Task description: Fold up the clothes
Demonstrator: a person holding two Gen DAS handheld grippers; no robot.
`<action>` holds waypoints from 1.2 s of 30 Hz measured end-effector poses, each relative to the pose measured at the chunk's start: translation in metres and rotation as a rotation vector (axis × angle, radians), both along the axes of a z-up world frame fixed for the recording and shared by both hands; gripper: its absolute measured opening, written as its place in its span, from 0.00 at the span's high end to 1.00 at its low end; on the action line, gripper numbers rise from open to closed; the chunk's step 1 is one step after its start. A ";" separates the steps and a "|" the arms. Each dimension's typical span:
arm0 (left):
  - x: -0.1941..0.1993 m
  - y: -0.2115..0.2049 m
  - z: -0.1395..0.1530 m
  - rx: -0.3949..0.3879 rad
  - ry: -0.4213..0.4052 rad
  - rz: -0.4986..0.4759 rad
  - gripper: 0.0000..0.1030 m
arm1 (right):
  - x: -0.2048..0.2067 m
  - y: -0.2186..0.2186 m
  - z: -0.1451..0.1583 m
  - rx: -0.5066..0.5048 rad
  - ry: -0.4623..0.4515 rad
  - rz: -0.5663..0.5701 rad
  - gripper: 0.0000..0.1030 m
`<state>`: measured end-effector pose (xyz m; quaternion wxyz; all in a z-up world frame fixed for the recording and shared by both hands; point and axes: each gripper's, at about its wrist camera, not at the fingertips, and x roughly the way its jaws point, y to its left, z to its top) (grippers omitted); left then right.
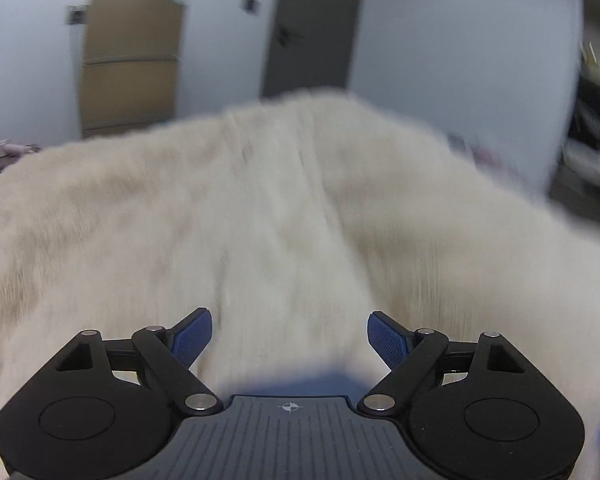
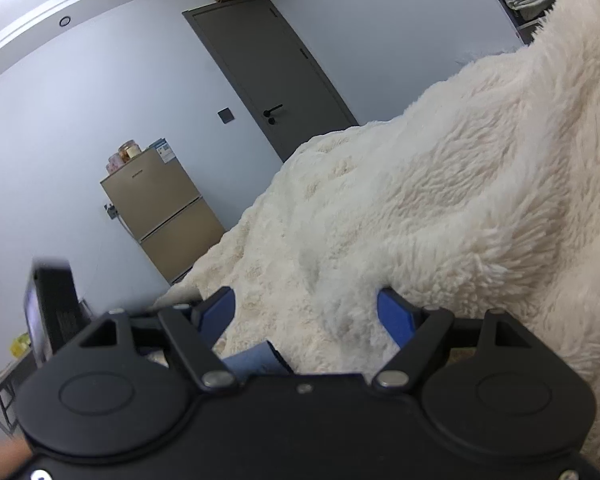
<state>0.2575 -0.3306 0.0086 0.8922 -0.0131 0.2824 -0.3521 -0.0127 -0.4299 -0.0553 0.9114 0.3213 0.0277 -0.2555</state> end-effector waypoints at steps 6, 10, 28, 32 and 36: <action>-0.028 0.048 0.013 -0.008 -0.043 0.031 0.21 | 0.009 0.001 0.002 -0.004 0.017 0.023 0.24; -0.082 0.112 0.009 0.083 -0.103 0.023 0.20 | 0.014 0.002 0.005 -0.002 0.030 0.046 0.24; -0.294 0.424 -0.059 0.006 0.008 0.443 0.00 | 0.030 0.051 0.028 -0.086 0.152 0.331 0.24; -0.323 0.471 -0.094 0.003 -0.024 0.557 0.01 | 0.043 0.054 0.015 0.136 0.202 0.546 0.24; -0.331 0.498 -0.083 -0.064 -0.045 0.602 0.02 | 0.040 0.066 0.022 0.244 0.274 0.563 0.25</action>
